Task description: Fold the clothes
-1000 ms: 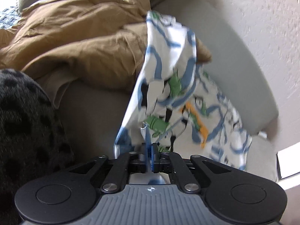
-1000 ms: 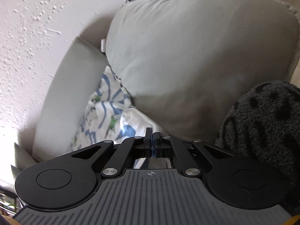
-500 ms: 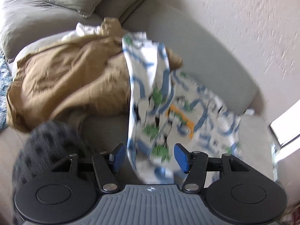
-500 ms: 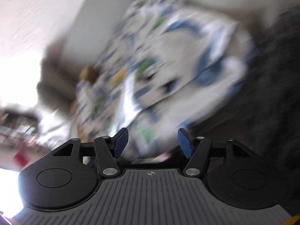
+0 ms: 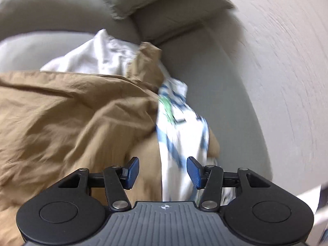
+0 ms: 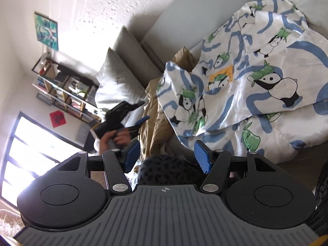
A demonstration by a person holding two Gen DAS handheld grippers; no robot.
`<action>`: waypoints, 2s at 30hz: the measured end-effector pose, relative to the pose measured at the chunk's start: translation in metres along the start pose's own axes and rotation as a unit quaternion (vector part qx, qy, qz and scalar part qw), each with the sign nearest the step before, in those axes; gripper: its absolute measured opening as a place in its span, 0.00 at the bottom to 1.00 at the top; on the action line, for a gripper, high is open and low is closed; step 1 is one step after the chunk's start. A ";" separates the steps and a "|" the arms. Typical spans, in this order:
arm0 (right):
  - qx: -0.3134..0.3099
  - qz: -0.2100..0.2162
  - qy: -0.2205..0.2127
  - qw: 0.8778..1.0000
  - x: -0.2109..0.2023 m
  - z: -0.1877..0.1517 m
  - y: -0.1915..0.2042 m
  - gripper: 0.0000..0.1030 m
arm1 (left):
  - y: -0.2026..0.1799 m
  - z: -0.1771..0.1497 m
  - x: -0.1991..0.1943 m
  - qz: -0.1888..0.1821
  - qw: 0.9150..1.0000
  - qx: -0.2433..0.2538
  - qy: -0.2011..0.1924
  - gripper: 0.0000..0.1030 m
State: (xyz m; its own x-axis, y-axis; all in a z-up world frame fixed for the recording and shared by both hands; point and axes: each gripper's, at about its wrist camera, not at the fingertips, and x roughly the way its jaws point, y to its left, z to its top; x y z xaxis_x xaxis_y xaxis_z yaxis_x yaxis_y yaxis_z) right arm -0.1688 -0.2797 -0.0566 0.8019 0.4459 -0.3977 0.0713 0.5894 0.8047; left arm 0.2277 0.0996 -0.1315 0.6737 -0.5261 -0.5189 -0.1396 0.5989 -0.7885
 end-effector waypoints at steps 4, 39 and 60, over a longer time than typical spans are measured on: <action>0.000 0.000 -0.017 1.000 -0.004 -0.003 0.009 0.63 | 0.012 0.017 0.033 -0.025 0.998 -0.052 0.018 0.47; 0.002 0.034 -0.177 0.984 -0.093 -0.003 -0.004 0.64 | -0.179 -0.102 -0.075 -0.166 0.883 0.438 0.005 0.00; -0.044 -0.091 -0.148 0.984 -0.054 0.035 -0.044 0.70 | -0.100 -0.263 -0.101 -0.052 0.875 0.453 0.162 0.51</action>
State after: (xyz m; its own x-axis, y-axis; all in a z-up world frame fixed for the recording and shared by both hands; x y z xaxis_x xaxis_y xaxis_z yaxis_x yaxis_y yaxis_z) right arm -0.1941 -0.3534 -0.0550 0.9190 0.1206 -0.3754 0.1881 0.7026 0.6862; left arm -0.0173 -0.0665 -0.0873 0.3877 -0.6620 -0.6415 0.6417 0.6934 -0.3277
